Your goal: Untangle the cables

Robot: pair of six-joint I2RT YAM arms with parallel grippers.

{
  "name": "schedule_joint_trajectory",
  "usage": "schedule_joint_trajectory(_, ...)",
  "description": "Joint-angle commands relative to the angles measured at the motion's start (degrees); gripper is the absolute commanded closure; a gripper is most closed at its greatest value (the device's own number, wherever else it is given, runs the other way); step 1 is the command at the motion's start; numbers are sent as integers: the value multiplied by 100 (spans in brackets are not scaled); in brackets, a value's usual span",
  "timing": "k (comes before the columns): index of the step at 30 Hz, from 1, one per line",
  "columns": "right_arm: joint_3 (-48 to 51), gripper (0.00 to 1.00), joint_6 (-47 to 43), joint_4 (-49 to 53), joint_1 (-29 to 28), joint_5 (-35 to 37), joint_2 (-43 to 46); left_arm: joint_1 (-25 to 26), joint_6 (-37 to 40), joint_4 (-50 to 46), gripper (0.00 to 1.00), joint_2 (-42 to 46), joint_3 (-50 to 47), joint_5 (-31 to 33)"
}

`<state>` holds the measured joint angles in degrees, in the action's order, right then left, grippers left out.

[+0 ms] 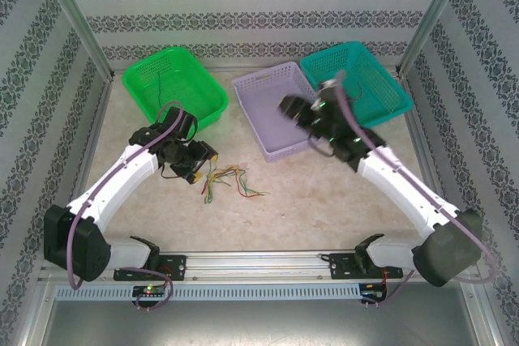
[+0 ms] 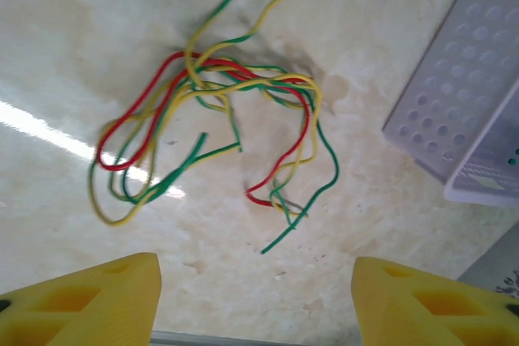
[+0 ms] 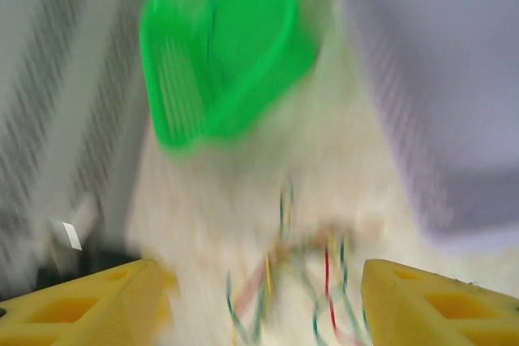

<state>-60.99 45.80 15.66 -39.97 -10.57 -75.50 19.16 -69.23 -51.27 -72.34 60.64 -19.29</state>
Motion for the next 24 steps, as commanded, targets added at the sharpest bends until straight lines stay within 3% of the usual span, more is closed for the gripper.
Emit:
schedule_joint_trajectory(1,-56,34,-1138,727,-677,-292,-561,-112,393,-496,35,39,-158,276)
schedule_joint_trajectory(7,-496,42,-1290,1028,-1202,-357,-1732,-109,1092,-189,35,-308,-457,-58)
schedule_joint_trajectory(17,-951,54,-1431,1276,-1233,-111,-2655,143,1348,567,37,-605,-1027,-401)
schedule_joint_trajectory(20,-1083,62,-1435,1263,-1233,-30,-2846,284,1307,722,37,-676,-1058,-365)
schedule_joint_trajectory(24,-1152,83,-1475,1292,-1233,178,-2922,441,1447,968,43,-1039,-1154,-206)
